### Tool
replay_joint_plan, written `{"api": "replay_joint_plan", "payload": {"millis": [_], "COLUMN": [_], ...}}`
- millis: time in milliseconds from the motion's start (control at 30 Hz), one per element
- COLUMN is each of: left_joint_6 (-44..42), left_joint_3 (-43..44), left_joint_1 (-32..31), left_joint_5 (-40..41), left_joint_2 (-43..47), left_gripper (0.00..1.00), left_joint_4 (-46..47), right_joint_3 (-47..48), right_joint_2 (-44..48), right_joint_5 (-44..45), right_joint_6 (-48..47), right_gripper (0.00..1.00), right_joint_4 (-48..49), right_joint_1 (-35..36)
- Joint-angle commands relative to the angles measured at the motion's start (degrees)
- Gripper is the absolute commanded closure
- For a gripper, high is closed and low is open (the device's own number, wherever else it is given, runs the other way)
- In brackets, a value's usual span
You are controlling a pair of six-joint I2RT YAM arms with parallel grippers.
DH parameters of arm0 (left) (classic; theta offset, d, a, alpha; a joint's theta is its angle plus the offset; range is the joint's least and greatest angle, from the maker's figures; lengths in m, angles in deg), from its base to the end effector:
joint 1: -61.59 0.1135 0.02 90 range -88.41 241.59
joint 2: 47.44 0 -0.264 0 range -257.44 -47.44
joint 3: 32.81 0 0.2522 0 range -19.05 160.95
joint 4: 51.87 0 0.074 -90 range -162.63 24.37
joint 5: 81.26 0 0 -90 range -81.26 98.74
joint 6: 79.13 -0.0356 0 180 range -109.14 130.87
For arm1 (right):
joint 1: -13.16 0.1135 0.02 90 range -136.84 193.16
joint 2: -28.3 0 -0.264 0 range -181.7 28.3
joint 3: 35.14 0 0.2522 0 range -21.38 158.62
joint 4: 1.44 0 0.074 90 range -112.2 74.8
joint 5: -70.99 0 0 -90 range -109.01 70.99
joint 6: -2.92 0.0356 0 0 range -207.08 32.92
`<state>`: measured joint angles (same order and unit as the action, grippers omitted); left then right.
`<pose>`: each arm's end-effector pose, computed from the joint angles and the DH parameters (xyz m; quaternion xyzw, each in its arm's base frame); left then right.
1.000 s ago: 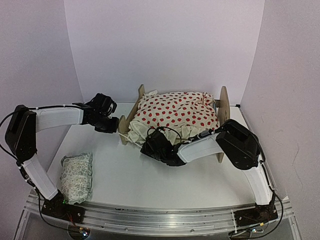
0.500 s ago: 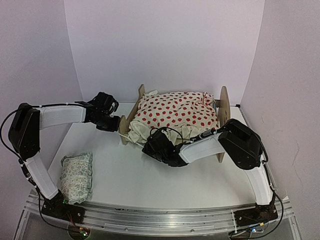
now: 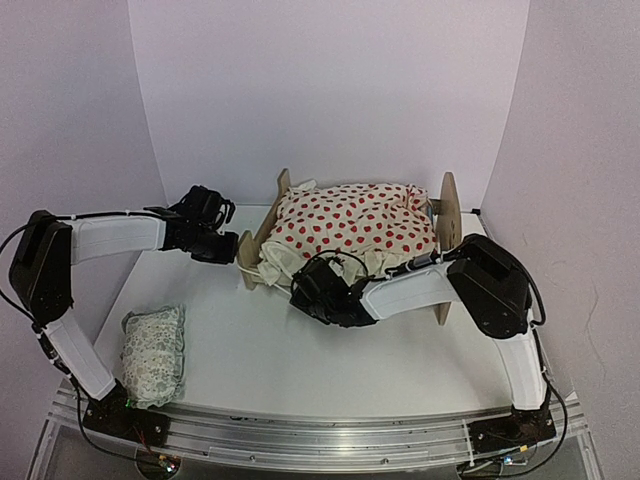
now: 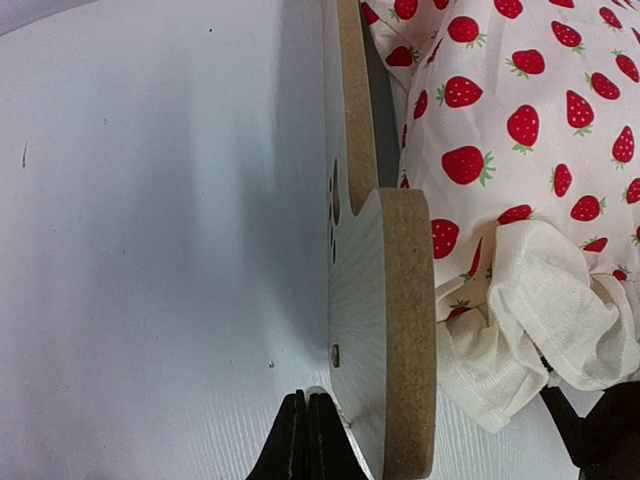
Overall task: Set up the pet bed
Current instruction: Tie the left ropes of the mattress closest to the robot on the bed frame base.
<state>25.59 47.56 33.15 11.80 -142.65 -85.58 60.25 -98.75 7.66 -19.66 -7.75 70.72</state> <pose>0.3177 -0.1699 0.2297 0.1023 0.9294 -0.1069 0.3381 0.2694 0.3941 0.1267 0.1759 0.8625 0.2828 0.3810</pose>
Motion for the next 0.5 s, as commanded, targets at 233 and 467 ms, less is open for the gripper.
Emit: {"api": "replay_joint_plan", "payload": {"millis": [233, 467], "left_joint_6": [-2.68, -1.47], "left_joint_3": [1.30, 2.47], "left_joint_1": [0.42, 0.44], "left_joint_5": [-2.61, -2.84], "left_joint_2": [2.55, 4.56], "left_gripper": [0.79, 0.32], "left_joint_4": [2.62, 0.92], "right_joint_3": [-0.55, -1.92], "right_joint_2": [3.00, 7.53], "right_joint_5": [2.33, 0.42], "right_joint_6": [4.27, 0.85], "right_gripper": [0.68, 0.66], "right_joint_4": [-9.02, -10.61], "right_joint_1": [-0.13, 0.54]}}
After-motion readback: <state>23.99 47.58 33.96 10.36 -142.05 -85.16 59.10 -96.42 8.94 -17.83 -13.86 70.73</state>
